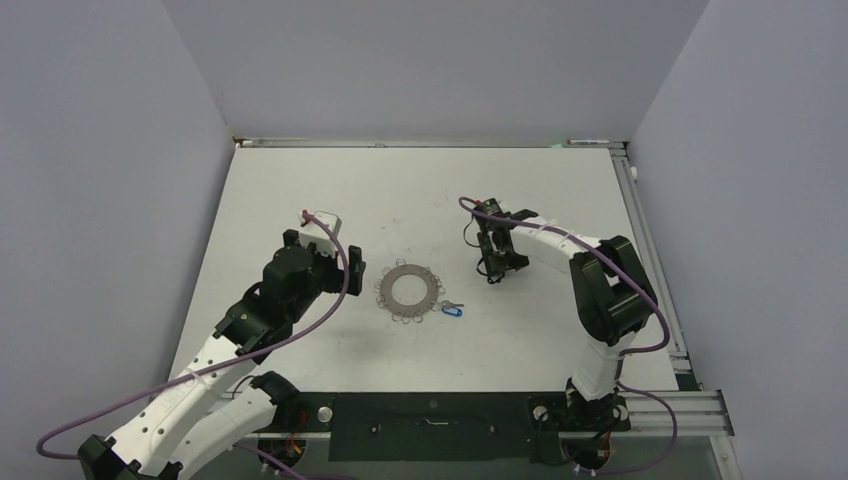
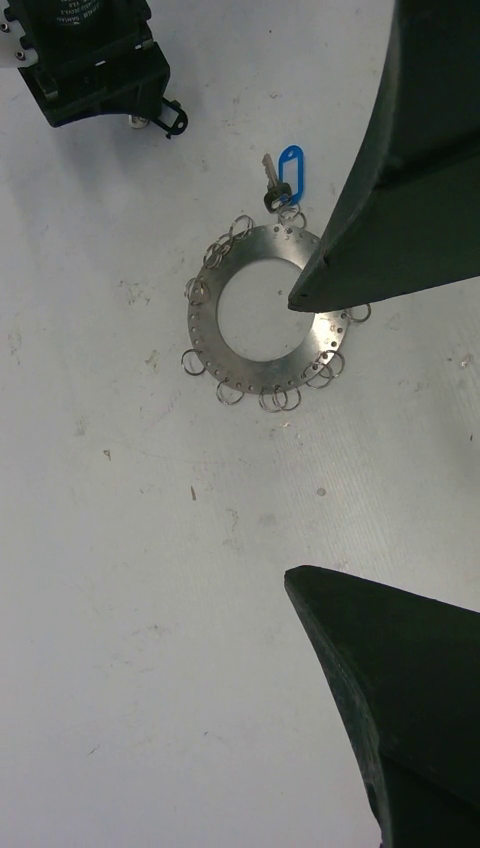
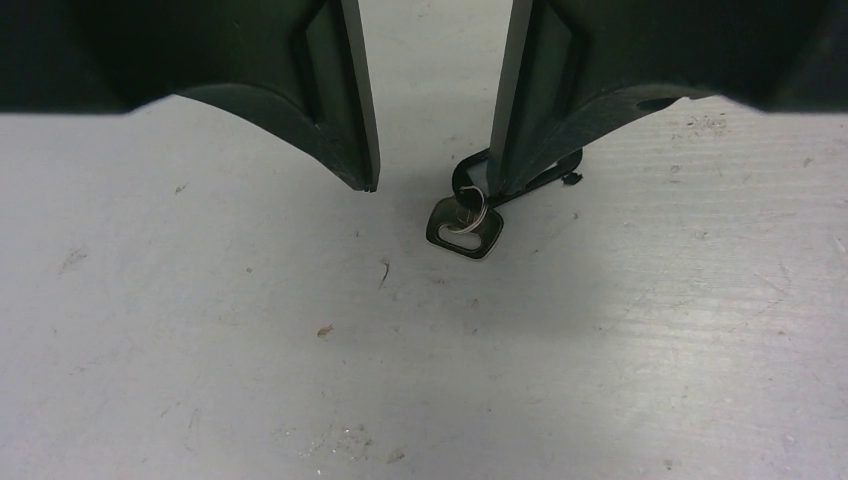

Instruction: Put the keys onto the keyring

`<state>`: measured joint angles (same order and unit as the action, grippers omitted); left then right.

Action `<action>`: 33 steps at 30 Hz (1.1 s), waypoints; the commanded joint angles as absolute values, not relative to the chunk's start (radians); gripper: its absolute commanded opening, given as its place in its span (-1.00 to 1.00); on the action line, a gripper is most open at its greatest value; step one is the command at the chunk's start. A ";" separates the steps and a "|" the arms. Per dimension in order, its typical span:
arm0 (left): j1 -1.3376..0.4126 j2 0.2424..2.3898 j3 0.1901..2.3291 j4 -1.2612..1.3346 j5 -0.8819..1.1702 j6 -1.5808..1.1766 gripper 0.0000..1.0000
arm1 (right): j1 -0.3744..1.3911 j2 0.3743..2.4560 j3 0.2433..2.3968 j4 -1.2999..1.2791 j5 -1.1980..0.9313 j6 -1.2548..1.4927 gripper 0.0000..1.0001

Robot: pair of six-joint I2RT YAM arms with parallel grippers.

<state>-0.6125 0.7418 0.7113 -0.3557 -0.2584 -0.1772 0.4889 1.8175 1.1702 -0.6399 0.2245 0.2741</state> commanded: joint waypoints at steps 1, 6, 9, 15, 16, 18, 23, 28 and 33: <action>-0.604 0.746 0.717 -0.320 -0.292 -0.164 0.93 | 0.504 1.772 1.175 -0.638 0.234 0.245 -0.11; -0.604 0.743 0.708 -0.312 -0.301 -0.157 0.92 | 0.510 1.775 1.175 -0.625 0.224 0.250 -0.12; -0.602 0.746 0.714 -0.314 -0.293 -0.156 0.92 | 0.526 1.769 1.173 -0.629 0.226 0.262 -0.12; -0.601 0.742 0.708 -0.311 -0.287 -0.158 0.93 | 0.548 1.723 1.149 -0.644 0.248 0.280 -0.17; -0.601 0.745 0.708 -0.311 -0.285 -0.158 0.93 | 0.548 1.715 1.144 -0.642 0.249 0.280 -0.17; -0.601 0.751 0.711 -0.312 -0.275 -0.160 0.93 | 0.546 1.700 1.133 -0.635 0.253 0.276 -0.17; -0.601 0.756 0.713 -0.314 -0.268 -0.161 0.95 | 0.540 1.700 1.119 -0.615 0.237 0.257 -0.26; -0.601 0.756 0.710 -0.314 -0.273 -0.158 0.98 | 0.540 1.719 1.115 -0.589 0.198 0.244 -0.33; -0.601 0.757 0.719 -0.320 -0.249 -0.162 0.99 | 0.540 1.744 1.131 -0.578 0.171 0.250 -0.32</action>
